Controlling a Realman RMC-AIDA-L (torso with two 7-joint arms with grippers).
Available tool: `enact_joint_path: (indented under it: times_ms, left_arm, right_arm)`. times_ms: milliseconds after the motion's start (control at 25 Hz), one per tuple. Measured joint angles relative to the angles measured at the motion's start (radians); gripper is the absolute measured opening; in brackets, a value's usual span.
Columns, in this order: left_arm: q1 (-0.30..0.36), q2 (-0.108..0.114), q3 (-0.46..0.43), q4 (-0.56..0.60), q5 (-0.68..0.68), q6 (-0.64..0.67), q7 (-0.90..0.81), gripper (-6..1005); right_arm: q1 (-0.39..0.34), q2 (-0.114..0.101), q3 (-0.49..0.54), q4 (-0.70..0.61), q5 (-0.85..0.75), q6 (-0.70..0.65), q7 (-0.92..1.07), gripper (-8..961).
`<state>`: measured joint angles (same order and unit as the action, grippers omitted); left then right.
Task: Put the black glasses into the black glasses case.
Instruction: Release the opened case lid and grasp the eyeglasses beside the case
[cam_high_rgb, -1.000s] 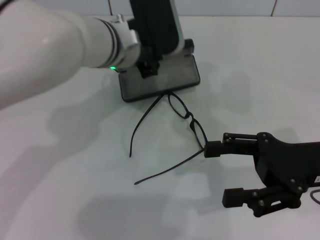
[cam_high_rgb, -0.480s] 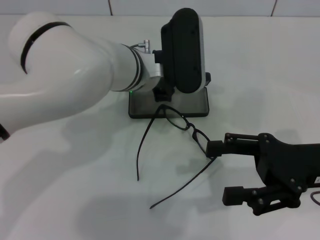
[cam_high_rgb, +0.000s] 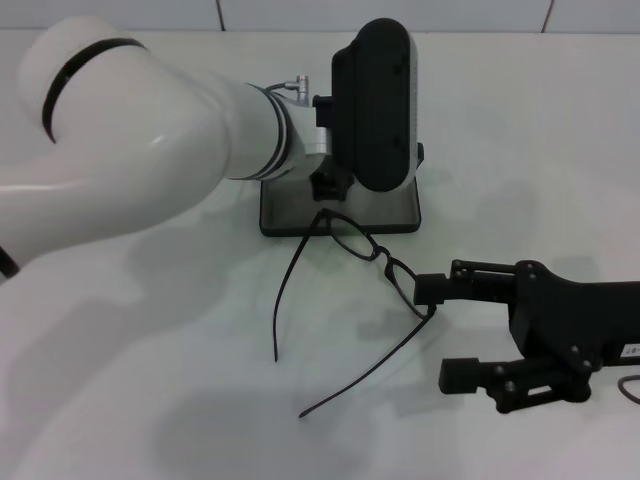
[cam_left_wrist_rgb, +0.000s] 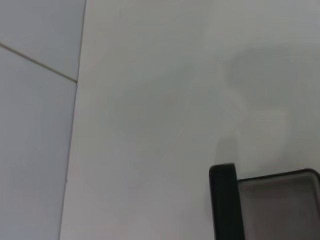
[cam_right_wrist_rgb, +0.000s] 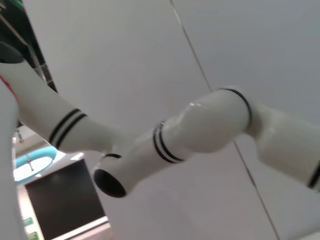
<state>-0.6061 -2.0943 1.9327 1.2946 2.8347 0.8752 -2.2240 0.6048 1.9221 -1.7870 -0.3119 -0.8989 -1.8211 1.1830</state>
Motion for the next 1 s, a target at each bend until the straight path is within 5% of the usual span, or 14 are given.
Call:
enact_joint_path:
  times_ms: [360,680,880,1000]
  left_arm:
    - [0.017,0.001,-0.025,0.145,0.000,0.128,-0.001,260]
    - [0.155,-0.002,-0.120,0.436,-0.043,0.113,-0.011,407]
    - [0.288,0.002,-0.254,0.563,-0.346,0.041,0.013,462]
    - [0.364,0.003,-0.374,0.569,-0.660,0.035,0.110,461]
  right_arm:
    - [-0.002,-0.013,0.000,0.001,0.001,0.082,0.030,830]
    - [0.017,-0.052,0.016,-0.037,-0.015,0.244,0.152,775]
    - [0.054,-0.097,0.065,-0.201,-0.186,0.393,0.393,742]
    - [0.065,-0.098,0.113,-0.277,-0.305,0.419,0.482,722]
